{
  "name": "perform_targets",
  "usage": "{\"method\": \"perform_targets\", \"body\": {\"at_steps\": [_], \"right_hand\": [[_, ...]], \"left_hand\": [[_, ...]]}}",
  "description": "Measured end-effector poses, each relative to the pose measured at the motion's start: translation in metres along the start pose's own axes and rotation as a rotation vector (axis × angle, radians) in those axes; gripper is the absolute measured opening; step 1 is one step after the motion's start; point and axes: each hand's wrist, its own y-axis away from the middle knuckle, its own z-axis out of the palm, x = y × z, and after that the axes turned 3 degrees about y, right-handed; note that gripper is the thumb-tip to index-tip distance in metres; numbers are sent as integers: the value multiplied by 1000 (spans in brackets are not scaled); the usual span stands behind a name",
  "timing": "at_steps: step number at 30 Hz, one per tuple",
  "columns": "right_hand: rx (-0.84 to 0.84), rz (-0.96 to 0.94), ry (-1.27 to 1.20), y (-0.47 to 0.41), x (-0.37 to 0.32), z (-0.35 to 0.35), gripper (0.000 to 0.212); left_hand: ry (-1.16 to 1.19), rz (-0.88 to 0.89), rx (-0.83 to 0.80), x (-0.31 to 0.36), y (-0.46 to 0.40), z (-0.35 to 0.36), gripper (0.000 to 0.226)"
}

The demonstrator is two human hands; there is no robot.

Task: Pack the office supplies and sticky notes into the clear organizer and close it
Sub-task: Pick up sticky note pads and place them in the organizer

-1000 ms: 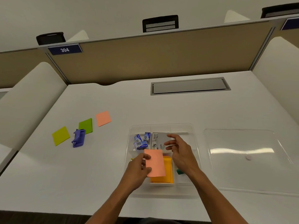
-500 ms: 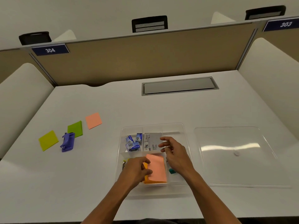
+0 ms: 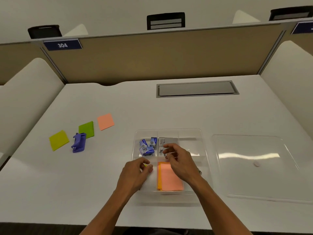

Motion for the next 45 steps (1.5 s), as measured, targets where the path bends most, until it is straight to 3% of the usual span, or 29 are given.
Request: {"method": "perform_targets", "body": {"at_steps": [21,28,36,41,45], "right_hand": [[-238,-104,153,-54,-76,121,32],[-378,-97,380,-90,-87,176,41],[-474,-9,551,-126,-98,217,56],[-475,35,656,-147,-97,230,66],[-395,-2,722,-167,-101,243,70]], "left_hand": [[186,-190,275,-160,-5,-117,13],[124,-222,344,-221,-31,-147,34],[89,-232,388,-289,-83,-185,41],[47,-241,362,-321,-118,-195,58],[69,-165,392,-331,-137,-193,58]]}}
